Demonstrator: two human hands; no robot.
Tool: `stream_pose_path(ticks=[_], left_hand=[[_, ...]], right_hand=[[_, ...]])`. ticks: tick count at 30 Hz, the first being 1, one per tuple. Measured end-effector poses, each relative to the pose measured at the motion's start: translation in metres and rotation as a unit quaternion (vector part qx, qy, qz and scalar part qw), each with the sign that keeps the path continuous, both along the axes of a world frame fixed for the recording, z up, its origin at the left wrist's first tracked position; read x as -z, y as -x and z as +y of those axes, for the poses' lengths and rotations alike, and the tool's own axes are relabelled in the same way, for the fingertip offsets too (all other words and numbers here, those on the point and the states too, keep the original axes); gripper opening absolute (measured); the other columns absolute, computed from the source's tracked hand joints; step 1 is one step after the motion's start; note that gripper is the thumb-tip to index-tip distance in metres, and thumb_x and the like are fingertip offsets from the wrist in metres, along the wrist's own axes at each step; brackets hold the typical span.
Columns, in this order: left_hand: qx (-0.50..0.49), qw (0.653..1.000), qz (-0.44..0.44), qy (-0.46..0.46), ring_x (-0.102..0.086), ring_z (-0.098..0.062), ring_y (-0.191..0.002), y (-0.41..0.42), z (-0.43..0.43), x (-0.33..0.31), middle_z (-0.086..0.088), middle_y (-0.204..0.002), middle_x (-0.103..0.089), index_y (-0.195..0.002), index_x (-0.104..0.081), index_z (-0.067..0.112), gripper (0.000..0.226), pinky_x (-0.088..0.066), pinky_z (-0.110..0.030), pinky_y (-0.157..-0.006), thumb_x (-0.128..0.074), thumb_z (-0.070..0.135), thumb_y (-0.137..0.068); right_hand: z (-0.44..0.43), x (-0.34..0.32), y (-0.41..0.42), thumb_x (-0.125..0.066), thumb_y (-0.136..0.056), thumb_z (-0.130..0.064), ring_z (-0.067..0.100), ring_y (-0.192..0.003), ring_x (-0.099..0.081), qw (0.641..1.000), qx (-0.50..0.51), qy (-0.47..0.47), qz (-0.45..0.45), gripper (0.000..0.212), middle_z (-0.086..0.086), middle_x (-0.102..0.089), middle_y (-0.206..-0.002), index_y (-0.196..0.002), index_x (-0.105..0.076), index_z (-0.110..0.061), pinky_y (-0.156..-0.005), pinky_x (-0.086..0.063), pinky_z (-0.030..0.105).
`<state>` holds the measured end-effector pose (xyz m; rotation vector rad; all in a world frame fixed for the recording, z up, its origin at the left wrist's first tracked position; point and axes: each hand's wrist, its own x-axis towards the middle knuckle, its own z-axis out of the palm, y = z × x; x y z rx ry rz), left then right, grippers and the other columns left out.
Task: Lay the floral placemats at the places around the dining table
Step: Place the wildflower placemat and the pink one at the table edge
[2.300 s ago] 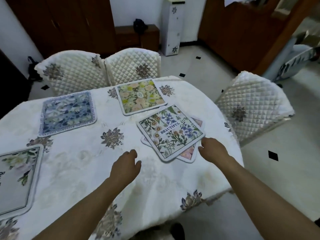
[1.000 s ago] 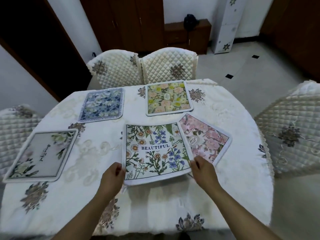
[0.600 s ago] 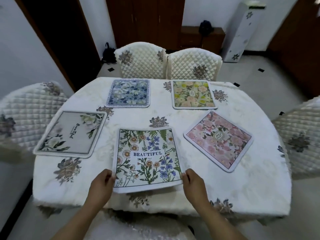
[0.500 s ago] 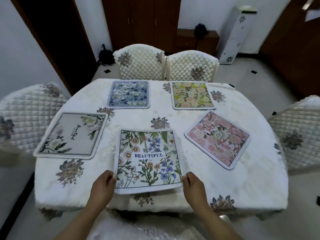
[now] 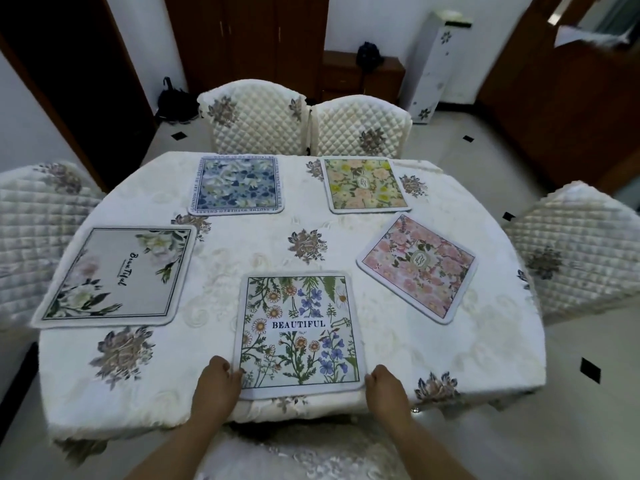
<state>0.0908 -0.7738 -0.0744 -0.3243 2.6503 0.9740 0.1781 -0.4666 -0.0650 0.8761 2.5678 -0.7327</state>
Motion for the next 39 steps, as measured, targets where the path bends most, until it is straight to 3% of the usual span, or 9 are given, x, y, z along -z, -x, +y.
stream_pose_path(ticks=[4,8,12,19,24,29,32,39], left_hand=[[0.047,0.997,0.049,0.035,-0.055,-0.032,-0.073,0.001,0.001,0.001,-0.011,-0.076,-0.058,-0.082,-0.05,0.008,0.017,-0.041,-0.037,-0.061,-0.066,0.014,-0.083],[0.147,0.979,0.09,0.107,-0.056,-0.036,-0.08,0.006,0.013,0.008,-0.015,-0.086,-0.061,-0.096,-0.059,0.006,0.019,-0.046,-0.04,-0.067,-0.067,0.013,-0.08],[0.19,0.976,0.027,0.105,-0.055,-0.034,-0.089,0.007,0.029,0.017,-0.015,-0.097,-0.06,-0.104,-0.055,0.01,0.026,-0.044,-0.038,-0.075,-0.062,0.023,-0.083],[0.161,0.983,0.022,0.08,-0.055,-0.033,-0.084,0.009,0.029,0.021,-0.016,-0.093,-0.06,-0.098,-0.053,0.01,0.023,-0.037,-0.034,-0.067,-0.065,0.022,-0.082],[0.194,0.974,0.029,0.117,-0.056,-0.031,-0.092,0.004,0.033,0.007,-0.012,-0.101,-0.062,-0.102,-0.056,0.012,0.021,-0.049,-0.037,-0.074,-0.061,0.024,-0.085],[0.254,0.948,0.116,0.154,-0.059,-0.03,-0.085,0.012,0.041,-0.03,-0.009,-0.095,-0.066,-0.1,-0.063,0.013,0.019,-0.049,-0.037,-0.069,-0.06,0.024,-0.084],[0.275,0.929,0.142,0.204,-0.059,-0.031,-0.09,0.021,0.05,-0.054,-0.008,-0.097,-0.067,-0.105,-0.063,0.014,0.025,-0.046,-0.038,-0.073,-0.057,0.03,-0.087],[0.235,0.933,0.189,0.197,-0.058,-0.024,-0.092,0.016,0.112,-0.088,0.0,-0.096,-0.065,-0.101,-0.062,0.022,0.02,-0.045,-0.035,-0.076,-0.053,0.036,-0.09]], right_hand=[[-0.004,0.002,0.008,-0.04,-0.099,-0.021,0.028,-0.089,-0.058,0.996,-0.051,-0.06,0.04,0.017,0.011,-0.061,-0.097,-0.093,-0.052,-0.011,-0.071,-0.04,0.034],[-0.015,0.005,0.022,-0.046,-0.09,-0.009,0.034,-0.089,-0.058,0.979,-0.155,-0.108,0.075,0.018,0.014,-0.062,-0.097,-0.101,-0.06,-0.006,-0.072,-0.043,0.037],[-0.024,0.015,0.026,-0.048,-0.089,-0.009,0.032,-0.094,-0.057,0.968,-0.213,-0.119,0.057,0.019,0.012,-0.062,-0.106,-0.104,-0.059,-0.01,-0.076,-0.045,0.041],[-0.019,0.02,0.025,-0.049,-0.084,-0.005,0.033,-0.096,-0.056,0.964,-0.235,-0.113,0.056,0.024,0.012,-0.06,-0.109,-0.105,-0.059,-0.011,-0.074,-0.043,0.038],[-0.016,0.01,0.024,-0.045,-0.088,-0.014,0.028,-0.101,-0.053,0.962,-0.252,-0.107,0.028,0.023,0.006,-0.057,-0.113,-0.109,-0.055,-0.017,-0.077,-0.04,0.037],[-0.001,-0.017,0.025,-0.047,-0.088,-0.022,0.027,-0.099,-0.055,0.954,-0.259,-0.139,0.049,0.024,0.006,-0.062,-0.107,-0.109,-0.058,-0.018,-0.077,-0.038,0.035],[0.018,-0.043,0.031,-0.047,-0.087,-0.017,0.027,-0.092,-0.055,0.943,-0.277,-0.169,0.079,0.016,0.007,-0.063,-0.099,-0.098,-0.059,-0.016,-0.071,-0.03,0.034],[0.102,-0.085,0.043,-0.042,-0.083,-0.007,0.028,-0.094,-0.051,0.932,-0.281,-0.188,0.131,0.014,0.006,-0.058,-0.095,-0.088,-0.051,-0.016,-0.072,-0.026,0.034]])
